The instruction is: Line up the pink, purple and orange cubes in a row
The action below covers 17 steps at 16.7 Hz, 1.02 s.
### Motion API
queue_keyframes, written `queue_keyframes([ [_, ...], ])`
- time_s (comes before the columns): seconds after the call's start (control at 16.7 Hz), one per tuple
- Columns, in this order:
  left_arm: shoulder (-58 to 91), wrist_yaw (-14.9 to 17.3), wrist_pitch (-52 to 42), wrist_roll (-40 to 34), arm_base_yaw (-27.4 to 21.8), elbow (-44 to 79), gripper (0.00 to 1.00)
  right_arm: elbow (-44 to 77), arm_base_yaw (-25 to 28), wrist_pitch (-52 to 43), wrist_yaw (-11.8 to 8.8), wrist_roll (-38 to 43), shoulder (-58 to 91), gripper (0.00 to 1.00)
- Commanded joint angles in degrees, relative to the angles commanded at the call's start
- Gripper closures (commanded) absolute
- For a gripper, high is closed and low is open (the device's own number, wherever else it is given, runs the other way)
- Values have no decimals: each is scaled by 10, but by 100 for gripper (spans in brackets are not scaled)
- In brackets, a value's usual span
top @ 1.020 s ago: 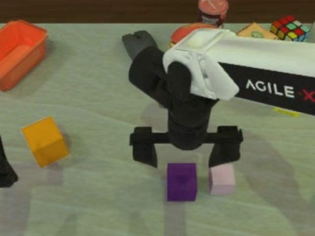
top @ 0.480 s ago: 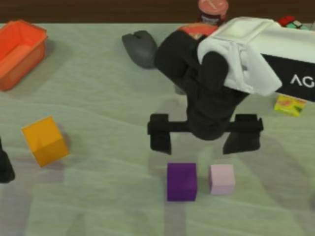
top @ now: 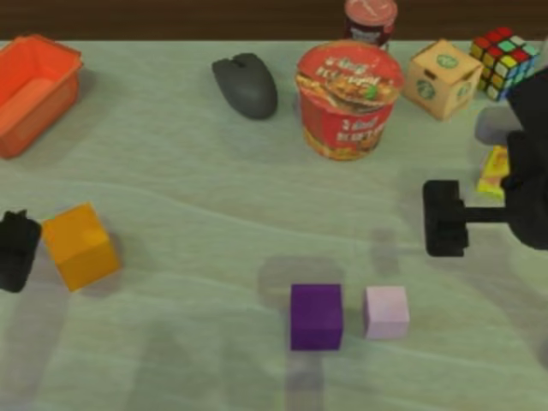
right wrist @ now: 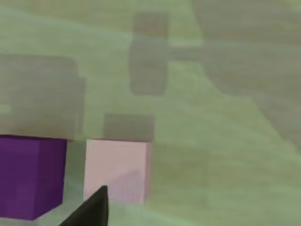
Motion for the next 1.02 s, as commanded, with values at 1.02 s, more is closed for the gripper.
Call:
queue_keyframes([
  [1.02, 657, 0, -356, 300, -47, 469, 0, -552, -284, 430, -58, -264, -747, 0],
])
